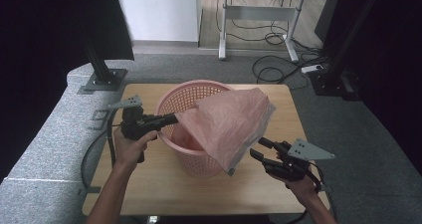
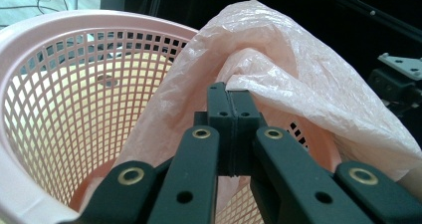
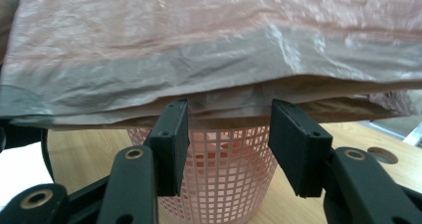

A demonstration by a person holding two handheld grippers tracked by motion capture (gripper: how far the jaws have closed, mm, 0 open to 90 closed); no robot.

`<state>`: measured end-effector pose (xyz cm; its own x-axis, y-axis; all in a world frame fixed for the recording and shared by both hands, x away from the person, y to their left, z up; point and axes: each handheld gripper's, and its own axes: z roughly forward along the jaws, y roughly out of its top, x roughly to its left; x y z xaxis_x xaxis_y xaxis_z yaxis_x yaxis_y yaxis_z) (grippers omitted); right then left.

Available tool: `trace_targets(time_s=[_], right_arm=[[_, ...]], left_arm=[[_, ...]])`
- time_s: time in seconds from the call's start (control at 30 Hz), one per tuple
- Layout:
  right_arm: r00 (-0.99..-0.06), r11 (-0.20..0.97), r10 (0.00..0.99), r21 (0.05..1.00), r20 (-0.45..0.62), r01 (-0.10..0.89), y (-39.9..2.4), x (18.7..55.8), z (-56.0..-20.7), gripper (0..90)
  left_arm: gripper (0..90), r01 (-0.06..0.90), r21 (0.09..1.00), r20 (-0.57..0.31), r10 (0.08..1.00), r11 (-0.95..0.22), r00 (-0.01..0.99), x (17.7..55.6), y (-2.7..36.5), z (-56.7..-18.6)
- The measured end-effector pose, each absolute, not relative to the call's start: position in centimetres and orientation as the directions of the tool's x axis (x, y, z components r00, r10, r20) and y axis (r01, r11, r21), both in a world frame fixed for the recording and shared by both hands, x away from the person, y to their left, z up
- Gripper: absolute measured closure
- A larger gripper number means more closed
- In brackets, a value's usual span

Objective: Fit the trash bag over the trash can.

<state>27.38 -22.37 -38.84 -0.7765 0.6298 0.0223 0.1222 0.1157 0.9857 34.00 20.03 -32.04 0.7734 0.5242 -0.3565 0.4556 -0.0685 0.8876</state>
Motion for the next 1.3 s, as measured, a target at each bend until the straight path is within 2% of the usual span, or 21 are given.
trace_targets(time_s=[0.2, 0.5, 0.57, 0.73, 0.87, 0.97, 1.07, 1.2, 1.3], right_arm=[[-0.786, 0.109, 0.618, 0.988, 0.019, 0.110, -21.8, 27.3, -38.7, 46.7], [-0.809, 0.096, 0.587, 0.995, -0.027, 0.037, -20.9, 27.5, -35.2, 49.6], [-0.809, 0.096, 0.587, 0.995, -0.038, 0.022, -20.7, 27.6, -34.2, 49.7], [-0.793, 0.133, 0.606, 0.991, -0.060, 0.026, -20.4, 27.8, -32.3, 50.3], [-0.789, 0.160, 0.612, 0.986, -0.064, 0.044, -20.3, 28.0, -31.5, 51.0], [-0.783, 0.170, 0.618, 0.984, -0.065, 0.052, -20.3, 28.1, -31.2, 51.6], [-0.776, 0.176, 0.628, 0.982, -0.062, 0.064, -20.4, 28.1, -31.1, 51.9], [-0.778, 0.167, 0.627, 0.983, -0.044, 0.079, -20.6, 28.4, -31.2, 52.4], [-0.779, 0.158, 0.626, 0.983, -0.028, 0.091, -20.8, 28.7, -31.3, 52.6]], left_arm=[[89.5, 0.468, 0.881, -0.365, 0.535, -0.065, 0.762, 34.3, 20.2, -32.1], [88.4, 0.476, 0.878, -0.377, 0.536, -0.054, 0.755, 34.7, 20.5, -31.9], [82.1, 0.463, 0.884, -0.365, 0.524, -0.065, 0.770, 34.5, 20.6, -31.6], [58.9, 0.371, 0.927, -0.293, 0.522, -0.049, 0.801, 33.1, 21.1, -30.0], [48.0, 0.310, 0.945, -0.212, 0.525, -0.106, 0.824, 32.1, 20.1, -28.8], [40.6, 0.284, 0.947, -0.178, 0.488, -0.152, 0.855, 31.9, 18.5, -28.3], [35.2, 0.270, 0.945, -0.165, 0.451, -0.181, 0.877, 31.9, 17.1, -28.3], [31.6, 0.268, 0.940, -0.146, 0.464, -0.210, 0.874, 32.1, 16.0, -28.8], [38.3, 0.274, 0.936, -0.128, 0.511, -0.221, 0.850, 32.6, 15.5, -29.2]])
